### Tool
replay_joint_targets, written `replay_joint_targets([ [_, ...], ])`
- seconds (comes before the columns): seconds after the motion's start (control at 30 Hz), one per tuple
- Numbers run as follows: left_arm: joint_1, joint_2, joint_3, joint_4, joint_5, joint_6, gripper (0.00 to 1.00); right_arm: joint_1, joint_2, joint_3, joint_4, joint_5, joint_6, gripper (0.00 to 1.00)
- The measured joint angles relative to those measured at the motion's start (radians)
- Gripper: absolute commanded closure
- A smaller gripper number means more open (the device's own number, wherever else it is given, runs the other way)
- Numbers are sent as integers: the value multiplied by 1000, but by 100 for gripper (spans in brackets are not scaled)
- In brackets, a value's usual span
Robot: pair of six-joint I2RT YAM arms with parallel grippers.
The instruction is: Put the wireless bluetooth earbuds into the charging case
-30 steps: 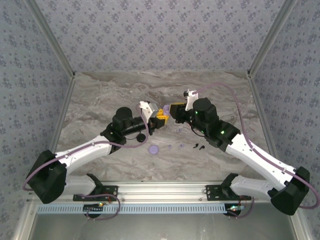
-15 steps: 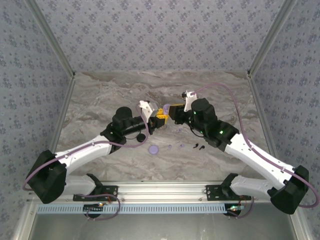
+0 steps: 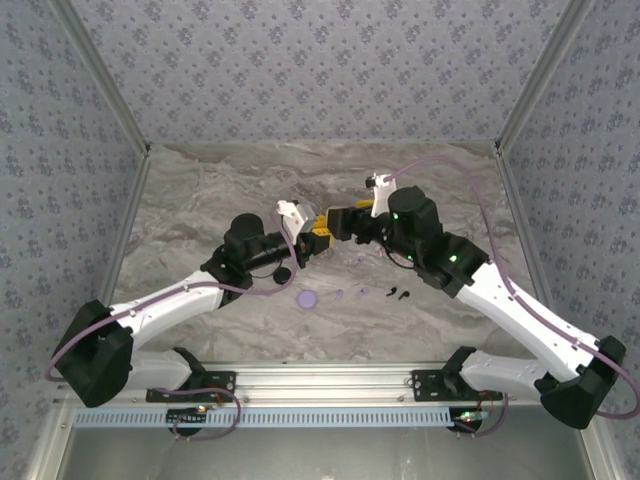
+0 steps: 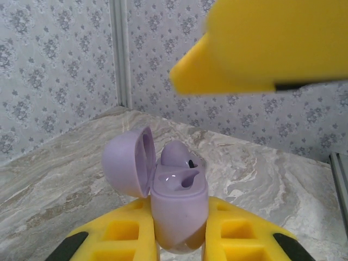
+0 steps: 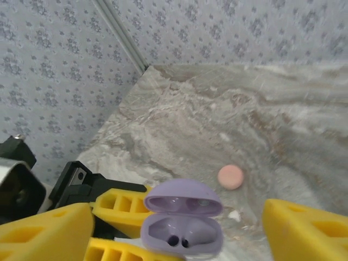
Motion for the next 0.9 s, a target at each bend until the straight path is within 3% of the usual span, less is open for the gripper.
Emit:
replay_joint_targets([
  [0.03, 0, -3, -2, 1, -6, 1, 100, -8, -10, 8, -21, 4, -5, 0],
  [0.27, 0, -69, -53, -6, -87, 31, 100, -146, -35, 13, -186, -3, 2, 0],
  [0.5, 0, -153, -106, -57, -157, 58, 100, -234, 95, -72, -284, -34, 41, 0],
  [0.67, -2, -185, -116, -75, -183, 68, 100, -234, 269, -115, -309, -40, 58, 19],
  [0.9, -5, -188, -117, -90, -190, 68, 100, -234, 416, -147, -229, -79, 108, 37],
])
